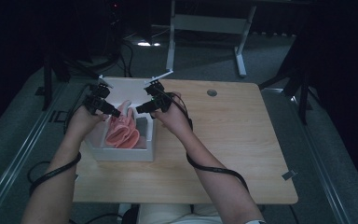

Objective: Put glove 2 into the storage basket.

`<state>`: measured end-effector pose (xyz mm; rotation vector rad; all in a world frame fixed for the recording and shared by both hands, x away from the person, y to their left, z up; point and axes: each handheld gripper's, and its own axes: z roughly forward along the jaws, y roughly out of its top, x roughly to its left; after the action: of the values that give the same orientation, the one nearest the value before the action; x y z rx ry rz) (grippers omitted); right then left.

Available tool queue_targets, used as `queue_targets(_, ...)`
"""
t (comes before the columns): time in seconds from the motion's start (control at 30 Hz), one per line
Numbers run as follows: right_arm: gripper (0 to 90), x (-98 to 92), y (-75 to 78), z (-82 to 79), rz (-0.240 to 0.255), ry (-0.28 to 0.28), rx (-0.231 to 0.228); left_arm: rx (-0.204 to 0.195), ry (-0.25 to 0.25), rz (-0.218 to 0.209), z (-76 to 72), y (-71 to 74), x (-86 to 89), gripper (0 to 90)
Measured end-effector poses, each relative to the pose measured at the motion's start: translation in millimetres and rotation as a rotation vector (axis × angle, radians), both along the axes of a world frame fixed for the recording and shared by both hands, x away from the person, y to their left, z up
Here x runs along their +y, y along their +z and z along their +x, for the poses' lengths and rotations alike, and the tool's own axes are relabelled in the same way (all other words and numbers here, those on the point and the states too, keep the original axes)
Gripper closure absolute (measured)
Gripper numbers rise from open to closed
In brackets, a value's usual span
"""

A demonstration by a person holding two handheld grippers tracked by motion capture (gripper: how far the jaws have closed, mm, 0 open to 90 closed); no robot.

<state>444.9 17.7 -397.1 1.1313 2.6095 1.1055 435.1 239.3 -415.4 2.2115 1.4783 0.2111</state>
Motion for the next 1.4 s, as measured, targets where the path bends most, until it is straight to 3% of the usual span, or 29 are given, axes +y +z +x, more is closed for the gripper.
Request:
queue_targets(0.07,41.4,-1.1,1.1,-0.5,0.005,-0.002,-0.001,-0.011,-0.009,0.002,-1.9,2.8,-3.4,50.6)
queue_targets(0.17,38.4,-8.6,6.0,-3.3,0.027,0.005,-0.013,-0.054,-0.039,-0.030,-8.6,11.8,-14.4,46.8)
queue_targets(0.33,33.5,-19.8,11.9,-5.9,0.046,0.012,-0.032,-0.093,-0.065,-0.066,-14.7,18.4,-28.1,27.3)
queue_targets(0.37,29.9,-27.1,14.1,-6.5,0.052,0.021,-0.038,-0.103,-0.119,-0.090,-18.5,20.3,-37.7,16.3)
queue_targets(0.53,23.5,-44.1,15.8,-6.6,0.068,0.033,-0.043,-0.127,-0.162,-0.110,-22.8,24.3,-51.5,8.1)
queue_targets(0.6,21.7,-53.0,15.2,-6.2,0.070,0.027,-0.050,-0.141,-0.213,-0.139,-26.9,26.5,-64.3,0.5)
queue_targets(0.7,20.7,-69.3,12.6,-4.9,0.071,0.008,-0.066,-0.154,-0.252,-0.148,-30.6,26.5,-74.3,0.4)
queue_targets(0.87,18.7,-93.3,7.7,-3.2,0.054,-0.019,-0.076,-0.218,-0.298,-0.137,-41.0,26.9,-98.5,0.4)
queue_targets(1.0,17.6,-108.9,3.8,-4.5,0.041,-0.031,-0.084,-0.234,-0.352,-0.156,-48.6,26.3,-117.4,0.4)
queue_targets(1.13,17.1,-123.6,-1.0,-7.5,0.033,-0.040,-0.098,-0.259,-0.373,-0.178,-54.5,25.8,-129.5,0.4)
queue_targets(1.2,16.9,-130.6,-3.3,-9.2,0.026,-0.043,-0.106,-0.288,-0.410,-0.202,-61.3,23.6,-142.5,0.4)
queue_targets(1.4,16.9,-148.7,-12.3,-14.7,0.014,-0.050,-0.120,-0.308,-0.442,-0.194,-70.1,18.6,-156.3,0.5)
